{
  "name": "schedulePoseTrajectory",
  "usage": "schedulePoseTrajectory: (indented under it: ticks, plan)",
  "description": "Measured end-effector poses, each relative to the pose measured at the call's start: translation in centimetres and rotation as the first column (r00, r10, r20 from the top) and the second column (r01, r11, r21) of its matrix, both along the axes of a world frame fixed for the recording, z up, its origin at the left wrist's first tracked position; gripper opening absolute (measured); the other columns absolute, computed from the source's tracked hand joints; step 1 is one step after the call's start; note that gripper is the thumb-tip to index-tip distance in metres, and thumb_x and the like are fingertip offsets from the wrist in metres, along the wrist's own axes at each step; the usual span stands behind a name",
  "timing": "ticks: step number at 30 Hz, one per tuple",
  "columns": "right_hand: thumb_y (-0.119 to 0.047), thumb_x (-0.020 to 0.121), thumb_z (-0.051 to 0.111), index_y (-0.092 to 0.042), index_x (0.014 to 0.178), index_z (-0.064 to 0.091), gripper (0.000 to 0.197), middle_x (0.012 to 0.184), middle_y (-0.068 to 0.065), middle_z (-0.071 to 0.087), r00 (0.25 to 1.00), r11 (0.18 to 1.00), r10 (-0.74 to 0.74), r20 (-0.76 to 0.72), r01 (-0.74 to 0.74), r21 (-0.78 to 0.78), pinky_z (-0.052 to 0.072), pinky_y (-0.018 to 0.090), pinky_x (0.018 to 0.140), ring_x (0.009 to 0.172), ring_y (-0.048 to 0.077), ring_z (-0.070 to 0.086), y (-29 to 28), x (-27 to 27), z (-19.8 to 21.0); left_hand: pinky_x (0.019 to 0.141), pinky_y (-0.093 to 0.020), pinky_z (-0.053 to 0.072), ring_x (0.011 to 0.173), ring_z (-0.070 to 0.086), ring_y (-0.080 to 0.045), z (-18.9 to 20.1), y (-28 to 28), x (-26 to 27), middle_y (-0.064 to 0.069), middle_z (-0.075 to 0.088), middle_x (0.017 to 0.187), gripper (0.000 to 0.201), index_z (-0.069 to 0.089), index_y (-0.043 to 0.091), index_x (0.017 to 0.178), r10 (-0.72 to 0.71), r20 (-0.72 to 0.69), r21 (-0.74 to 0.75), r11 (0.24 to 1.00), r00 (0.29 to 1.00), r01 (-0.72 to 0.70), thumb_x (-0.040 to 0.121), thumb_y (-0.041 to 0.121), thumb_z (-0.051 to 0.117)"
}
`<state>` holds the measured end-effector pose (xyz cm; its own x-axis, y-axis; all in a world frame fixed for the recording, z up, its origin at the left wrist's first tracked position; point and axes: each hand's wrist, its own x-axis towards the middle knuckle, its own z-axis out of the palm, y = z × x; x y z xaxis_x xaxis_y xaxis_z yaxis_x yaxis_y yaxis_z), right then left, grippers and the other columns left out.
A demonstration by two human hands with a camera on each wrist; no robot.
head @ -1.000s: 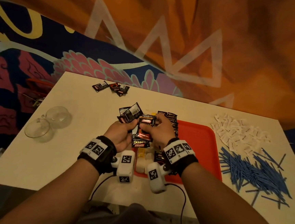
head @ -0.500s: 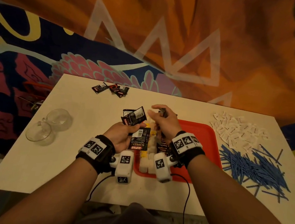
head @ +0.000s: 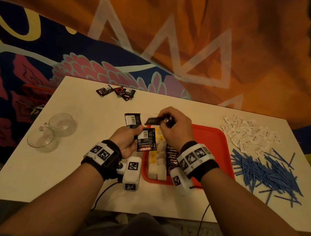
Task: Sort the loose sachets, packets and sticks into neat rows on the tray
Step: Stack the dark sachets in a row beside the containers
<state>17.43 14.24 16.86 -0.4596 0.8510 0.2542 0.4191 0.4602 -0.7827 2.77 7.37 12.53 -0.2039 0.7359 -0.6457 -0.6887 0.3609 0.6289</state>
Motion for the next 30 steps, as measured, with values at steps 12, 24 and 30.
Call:
schedulePoseTrajectory:
  ticks: [12, 24, 30]
  plan:
    - [-0.002, 0.076, 0.066, -0.019, 0.101, 0.071, 0.031, 0.11, 0.0, 0.061, 0.898, 0.968, 0.212, 0.386, -0.248, 0.044, 0.049, 0.031, 0.088, 0.103, 0.019, 0.056, -1.7, 2.9, -1.4, 0.065, -0.035, 0.062, 0.086, 0.072, -0.028, 1.1, 0.7, 1.4, -0.023, 0.07, 0.109, 0.027, 0.059, -0.006, 0.123, -0.039, -0.022, 0.101, 0.994, 0.999, 0.041, 0.097, 0.0, 0.055]
    - [-0.008, 0.07, 0.086, -0.01, 0.108, 0.064, 0.045, 0.104, 0.011, 0.073, 0.977, 0.711, -0.142, -0.157, -0.01, -0.703, 0.057, 0.045, 0.089, 0.097, 0.026, 0.071, 2.1, 4.8, -1.5, 0.067, -0.037, 0.062, 0.083, 0.073, -0.026, 2.3, 2.9, 6.3, -0.018, 0.073, 0.099, 0.017, 0.064, -0.002, 0.111, 0.008, -0.049, 0.161, 0.987, 0.999, 0.0, 0.098, 0.003, 0.053]
    - [0.0, 0.078, 0.077, -0.012, 0.102, 0.066, 0.029, 0.104, 0.014, 0.073, 0.946, 0.635, -0.214, -0.243, -0.054, -0.77, 0.06, 0.041, 0.077, 0.094, 0.03, 0.071, 4.0, 7.9, -0.8, 0.08, -0.042, 0.059, 0.09, 0.07, -0.029, 2.6, 3.6, 8.1, -0.019, 0.071, 0.107, 0.025, 0.058, -0.003, 0.122, 0.051, -0.075, 0.14, 0.989, 0.996, -0.041, 0.102, 0.003, 0.045]
